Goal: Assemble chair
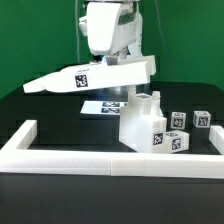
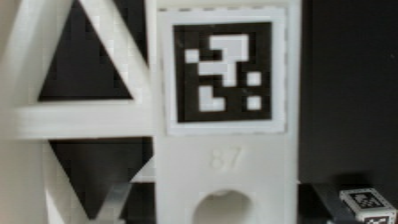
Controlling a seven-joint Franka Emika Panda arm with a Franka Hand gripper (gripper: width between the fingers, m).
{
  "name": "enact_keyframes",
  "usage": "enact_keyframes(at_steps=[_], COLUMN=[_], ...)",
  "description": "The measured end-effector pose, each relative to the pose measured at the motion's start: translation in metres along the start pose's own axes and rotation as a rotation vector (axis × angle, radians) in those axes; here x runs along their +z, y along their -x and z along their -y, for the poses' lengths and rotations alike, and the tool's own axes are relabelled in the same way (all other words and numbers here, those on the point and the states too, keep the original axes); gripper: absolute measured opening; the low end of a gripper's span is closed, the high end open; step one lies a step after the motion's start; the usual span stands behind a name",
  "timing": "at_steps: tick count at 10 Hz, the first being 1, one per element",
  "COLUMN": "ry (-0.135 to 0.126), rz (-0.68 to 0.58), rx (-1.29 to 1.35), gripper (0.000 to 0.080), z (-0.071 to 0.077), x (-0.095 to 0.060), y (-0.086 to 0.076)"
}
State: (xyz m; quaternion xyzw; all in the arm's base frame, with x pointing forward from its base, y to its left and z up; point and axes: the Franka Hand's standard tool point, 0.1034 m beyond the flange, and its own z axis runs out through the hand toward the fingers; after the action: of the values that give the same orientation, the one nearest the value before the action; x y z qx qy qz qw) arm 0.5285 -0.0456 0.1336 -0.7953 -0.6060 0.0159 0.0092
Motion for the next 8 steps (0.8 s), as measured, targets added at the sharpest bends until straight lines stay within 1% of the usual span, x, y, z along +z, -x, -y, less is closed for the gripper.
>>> enact_keyframes(at_steps=[2, 4, 5, 7, 8], ry=[-0.001, -0.004, -0.005, -0.010, -0.013], rz=[0.003, 0.034, 0.060, 0.172, 0.176], rx=[0.001, -0.003, 0.006, 0.013, 0.004], gripper=[0.0290, 0.0290, 0.0290, 0.0290, 0.0290], z=[0.0006, 0.0022, 0.0031, 0.0082, 0.0094], x=[0.0009, 0.0043, 0.0043, 0.0025, 0.0042], y=[-0.0013, -0.0005, -0.0001, -0.0069, -0.0095])
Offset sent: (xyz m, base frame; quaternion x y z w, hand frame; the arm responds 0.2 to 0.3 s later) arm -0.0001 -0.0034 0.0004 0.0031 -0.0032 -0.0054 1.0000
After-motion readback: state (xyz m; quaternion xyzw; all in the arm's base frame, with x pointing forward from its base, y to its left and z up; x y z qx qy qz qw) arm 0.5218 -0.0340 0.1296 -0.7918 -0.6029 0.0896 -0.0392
